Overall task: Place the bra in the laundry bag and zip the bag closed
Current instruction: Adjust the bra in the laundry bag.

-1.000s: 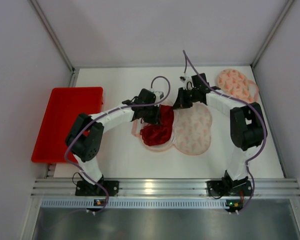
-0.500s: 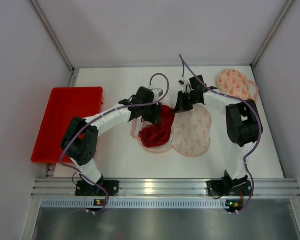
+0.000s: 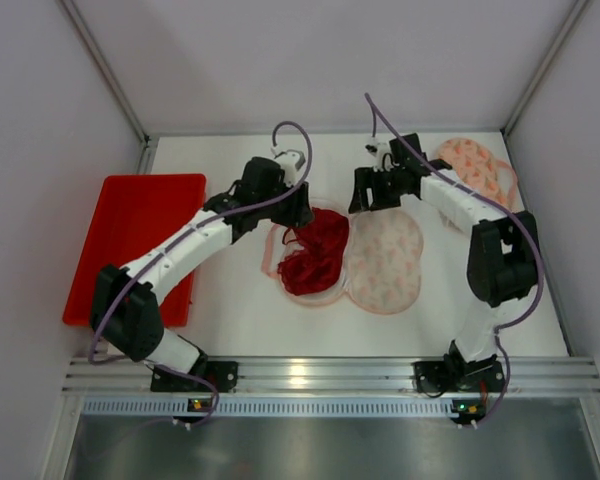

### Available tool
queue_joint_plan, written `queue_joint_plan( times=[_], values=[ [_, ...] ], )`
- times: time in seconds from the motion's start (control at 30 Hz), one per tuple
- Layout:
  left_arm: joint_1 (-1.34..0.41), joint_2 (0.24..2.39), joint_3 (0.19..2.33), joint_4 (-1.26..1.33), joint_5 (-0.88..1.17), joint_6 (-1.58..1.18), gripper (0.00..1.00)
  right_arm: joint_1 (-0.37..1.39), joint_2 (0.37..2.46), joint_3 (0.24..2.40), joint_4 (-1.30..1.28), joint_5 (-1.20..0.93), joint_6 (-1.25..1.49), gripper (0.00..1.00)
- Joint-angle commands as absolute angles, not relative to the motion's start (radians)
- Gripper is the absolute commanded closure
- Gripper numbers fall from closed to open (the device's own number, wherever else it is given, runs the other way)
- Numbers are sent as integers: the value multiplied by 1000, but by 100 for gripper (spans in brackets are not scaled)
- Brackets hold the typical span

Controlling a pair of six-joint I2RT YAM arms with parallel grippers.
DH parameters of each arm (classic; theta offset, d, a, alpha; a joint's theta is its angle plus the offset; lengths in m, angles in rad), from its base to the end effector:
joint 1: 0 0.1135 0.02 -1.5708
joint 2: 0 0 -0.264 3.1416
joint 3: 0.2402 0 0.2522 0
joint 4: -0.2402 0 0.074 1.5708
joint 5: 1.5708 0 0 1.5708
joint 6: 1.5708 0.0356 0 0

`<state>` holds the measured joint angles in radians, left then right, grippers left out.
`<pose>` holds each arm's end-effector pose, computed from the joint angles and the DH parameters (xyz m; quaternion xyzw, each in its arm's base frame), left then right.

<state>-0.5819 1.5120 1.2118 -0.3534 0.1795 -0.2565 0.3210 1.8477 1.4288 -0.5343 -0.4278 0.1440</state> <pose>0.2829 -0.1937 0.2956 0.1838 0.8748 -0.2529 0.3700 0.3768 0.1408 0.2359 -0.1465 0.9216 0.2652 0.2424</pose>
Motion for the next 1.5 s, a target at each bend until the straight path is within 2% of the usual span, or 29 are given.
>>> queue_joint_plan(
  times=[0.0, 0.13, 0.3, 0.4, 0.47, 0.57, 0.6, 1.0, 1.13, 1.3, 1.4, 1.43, 1.47],
  values=[
    [-491, 1434, 1195, -344, 173, -287, 49, 247, 1694, 1436, -612, -394, 107, 27],
    [-407, 1399, 1164, -342, 222, -276, 49, 137, 1525, 1287, -647, -390, 91, 27],
    [-301, 1393, 1138, -342, 281, -278, 49, -22, 1414, 1073, -698, -394, 41, 29],
    [-269, 1382, 1127, -341, 288, -275, 49, -102, 1381, 974, -719, -394, 19, 32],
    [-262, 1371, 1121, -342, 290, -270, 49, -127, 1381, 946, -712, -373, 24, 40],
    [-258, 1365, 1115, -344, 284, -261, 49, -140, 1397, 930, -707, -416, 35, 53],
    [-255, 1365, 1114, -342, 284, -259, 49, -134, 1410, 924, -687, -419, 41, 55],
    [-232, 1362, 1106, -342, 275, -245, 49, -89, 1586, 891, -612, -399, 74, 55],
    [-230, 1362, 1114, -344, 268, -242, 49, -80, 1605, 908, -598, -408, 72, 59],
    [-229, 1367, 1111, -344, 256, -242, 48, -58, 1631, 917, -578, -427, 60, 61],
    [-227, 1361, 1106, -344, 259, -242, 48, -46, 1655, 922, -568, -411, 45, 70],
    [-227, 1359, 1104, -344, 256, -241, 48, -46, 1664, 934, -572, -408, 41, 82],
    [-227, 1355, 1103, -348, 253, -233, 48, -46, 1675, 940, -581, -408, 31, 90]
  ],
)
